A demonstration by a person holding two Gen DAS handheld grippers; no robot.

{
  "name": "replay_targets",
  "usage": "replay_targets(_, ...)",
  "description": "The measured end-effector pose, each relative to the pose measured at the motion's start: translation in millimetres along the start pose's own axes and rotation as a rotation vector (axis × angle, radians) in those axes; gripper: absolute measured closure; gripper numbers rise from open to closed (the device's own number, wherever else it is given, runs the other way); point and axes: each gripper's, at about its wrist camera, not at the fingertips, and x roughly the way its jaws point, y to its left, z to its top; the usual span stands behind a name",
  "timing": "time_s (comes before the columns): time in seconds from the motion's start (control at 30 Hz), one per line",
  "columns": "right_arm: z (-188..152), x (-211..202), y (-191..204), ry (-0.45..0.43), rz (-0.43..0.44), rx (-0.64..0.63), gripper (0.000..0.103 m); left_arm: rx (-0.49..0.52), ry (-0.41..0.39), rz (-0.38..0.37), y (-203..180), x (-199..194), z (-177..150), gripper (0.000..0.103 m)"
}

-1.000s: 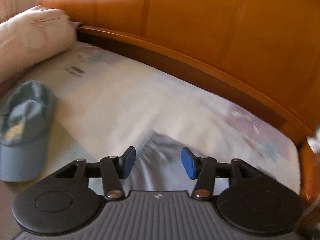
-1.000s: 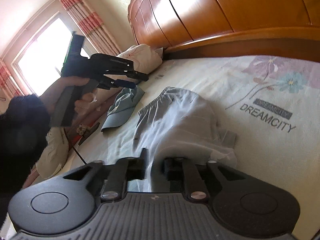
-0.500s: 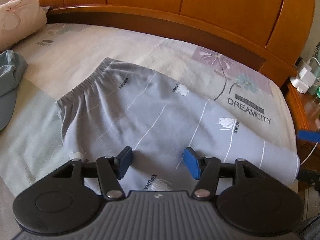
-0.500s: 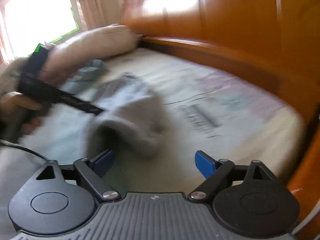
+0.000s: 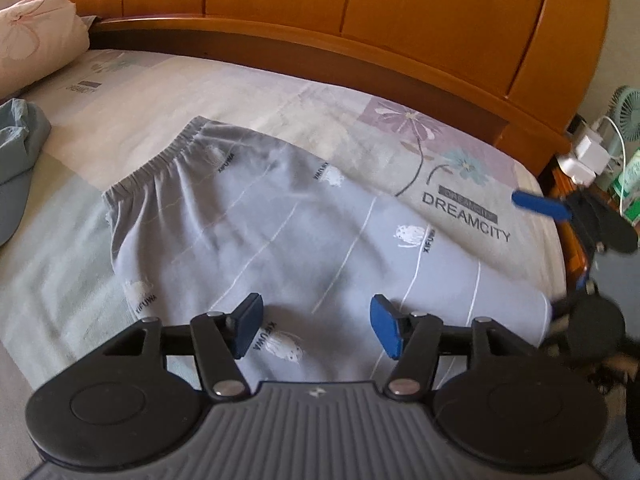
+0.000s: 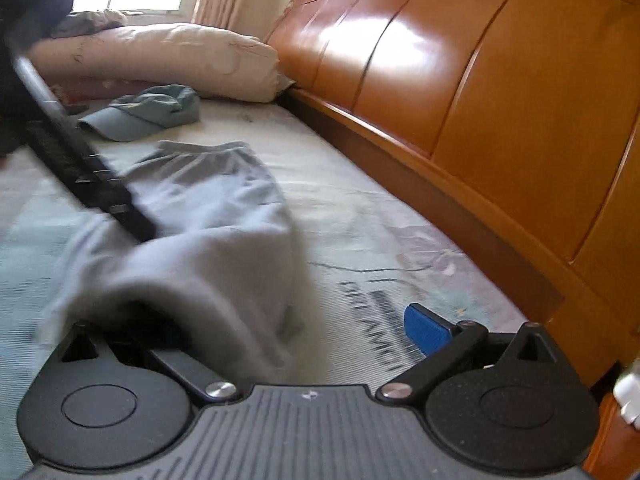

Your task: Fold clothes

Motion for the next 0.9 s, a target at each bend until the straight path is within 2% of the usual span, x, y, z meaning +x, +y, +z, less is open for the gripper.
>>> replay_targets(0.13, -3.4, -1.5, -19.2, -0.048, -0.11, 0.049, 0.0, 0.014, 0.007, 0.004, -4.6, 2.8, -0.3, 0.042)
replay_targets(0.23, 1.7, -16.2, -34.4, -0.13, -0.178, 0.115, 0.0, 0.027, 0.016, 0.005, -7.8, 4.2, 1.2, 0.042)
replay_targets(0.33, 2.6, -28.2, -41.0, -0.201, -0.301, 0.122, 0.0, 0.036, 0.021, -0.002, -9.2, 5.0, 0.5, 0.041)
replay_targets(0.4, 2.4, -27.0, -52.9, -0.154, -0.26, 0.147, 0.0, 0.042, 0.018, -0.004, -9.2, 4.9, -0.8, 0.04)
replay_targets(0.47, -1.5, -26.9, -66.1, -0.089, -0.185, 0.204, 0.0, 0.04, 0.01, -0.007, -8.8, 3.6, -2.7, 0.038)
replay_targets(0.53, -1.9, -30.2, -73.5, -0.06, -0.114, 0.258, 0.0, 0.032, 0.0, -0.009, -8.4, -0.2, -5.4, 0.038)
replay_targets(0.63, -0.9, -43.6, -79.0, -0.067, 0.052, 0.345, 0.0, 0.012, -0.026, -0.016, -6.6, -10.8, -11.6, 0.038)
replay_targets(0.7, -2.1, -49.5, -80.3, -0.03, 0.288, 0.399, 0.0, -0.001, -0.035, -0.017, -4.0, -17.3, -16.3, 0.038)
replay_targets(0.83, -17.1, -29.2, -56.1, 0.161, 0.745, 0.537, 0.0, -0.013, -0.041, -0.009, 1.2, -28.0, -24.7, 0.037)
replay_targets(0.9, -21.0, -19.5, -47.7, 0.173, 0.768, 0.562, 0.0, -0.026, -0.049, -0.011, 4.8, -32.5, -28.8, 0.037)
